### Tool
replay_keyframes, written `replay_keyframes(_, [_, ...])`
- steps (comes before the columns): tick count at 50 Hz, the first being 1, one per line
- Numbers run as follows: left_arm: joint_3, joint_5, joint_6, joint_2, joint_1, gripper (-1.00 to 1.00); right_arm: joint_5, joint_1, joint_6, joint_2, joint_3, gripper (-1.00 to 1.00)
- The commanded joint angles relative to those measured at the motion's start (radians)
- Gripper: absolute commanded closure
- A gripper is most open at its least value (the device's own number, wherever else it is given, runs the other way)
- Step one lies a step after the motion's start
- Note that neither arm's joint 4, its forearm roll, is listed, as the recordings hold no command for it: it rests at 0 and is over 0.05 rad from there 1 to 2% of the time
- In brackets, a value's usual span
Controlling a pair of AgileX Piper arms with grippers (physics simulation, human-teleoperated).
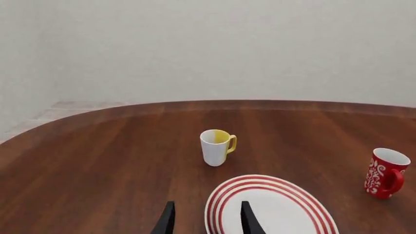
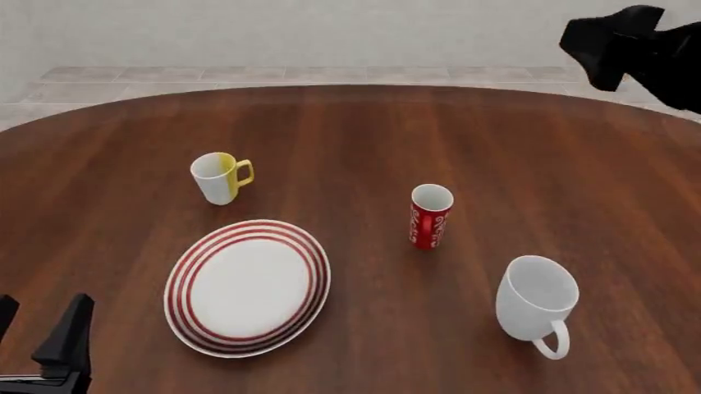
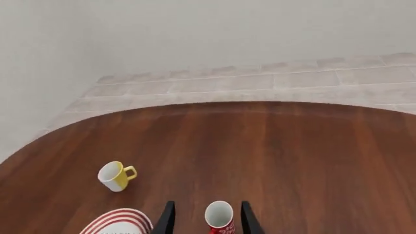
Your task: Pick up the red mug and put it on the plate
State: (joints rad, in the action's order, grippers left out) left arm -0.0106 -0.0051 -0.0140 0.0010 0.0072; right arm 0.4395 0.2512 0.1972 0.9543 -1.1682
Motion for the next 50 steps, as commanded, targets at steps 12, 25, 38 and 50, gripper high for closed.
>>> replay_keyframes(12, [-0.001, -0.003, -0.009, 0.000, 0.004, -1.00, 0.000, 0.075, 0.234, 0.309, -0.077, -1.00])
replay_keyframes(25, [0.003, -0.013, -0.017, -0.001, 0.008, -1.00, -0.012, 0.079, 0.212, 0.391, -0.049, -1.00])
replay_keyframes(38, [-0.011, 0.000, -0.023, -0.001, 0.008, -1.00, -0.021, 0.076, 0.251, 0.434, -0.007, -1.00])
replay_keyframes(50, [-0.005, -0.011, -0.030, -0.001, 0.010, -1.00, -0.059, 0.096, 0.303, 0.516, 0.035, -1.00])
